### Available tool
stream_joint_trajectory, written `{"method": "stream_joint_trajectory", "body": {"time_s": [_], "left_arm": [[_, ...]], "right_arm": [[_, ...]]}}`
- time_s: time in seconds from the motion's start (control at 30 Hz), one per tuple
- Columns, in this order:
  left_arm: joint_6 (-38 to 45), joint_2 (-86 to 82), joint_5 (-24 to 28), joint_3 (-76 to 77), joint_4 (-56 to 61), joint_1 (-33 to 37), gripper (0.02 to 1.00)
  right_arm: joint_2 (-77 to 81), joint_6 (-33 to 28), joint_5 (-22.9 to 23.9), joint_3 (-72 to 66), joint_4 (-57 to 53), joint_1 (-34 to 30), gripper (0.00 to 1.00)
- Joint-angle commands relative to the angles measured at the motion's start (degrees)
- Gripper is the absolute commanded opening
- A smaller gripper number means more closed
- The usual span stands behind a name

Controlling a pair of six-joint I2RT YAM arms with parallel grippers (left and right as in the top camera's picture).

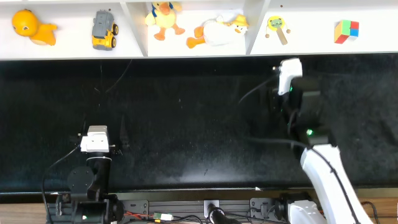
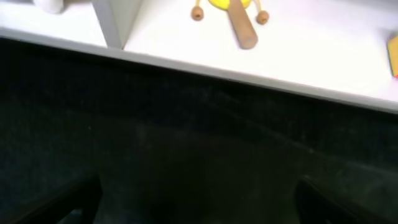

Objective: Store Toys

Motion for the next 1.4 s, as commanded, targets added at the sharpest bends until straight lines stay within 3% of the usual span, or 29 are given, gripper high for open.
{"method": "stream_joint_trajectory", "body": {"time_s": [0.03,0.33,0.6,0.97,1.4], "left_arm": [[0.87,-0.63,-0.31,-0.04,-0.26,0.33,0.998],[0.87,-0.63,-0.31,-0.04,-0.24,0.33,0.998],[0.87,-0.63,-0.31,-0.04,-0.26,0.33,0.998],[0.87,-0.63,-0.31,-0.04,-0.26,0.33,0.998],[0.87,-0.63,-0.31,-0.04,-0.24,0.33,0.998]], "right_arm": [[-6.97,9.55,3.32,-7.74,3.85,0.11,0.996],[-25.53,13.60,3.37,-20.26,6.56,0.15,0.993],[-35.12,13.73,3.39,-25.07,8.13,-0.79,0.996],[-46.95,13.90,3.06,-33.92,18.21,-1.03,0.993],[-63.73,13.90,1.75,-35.78,9.94,-3.93,0.998]]}}
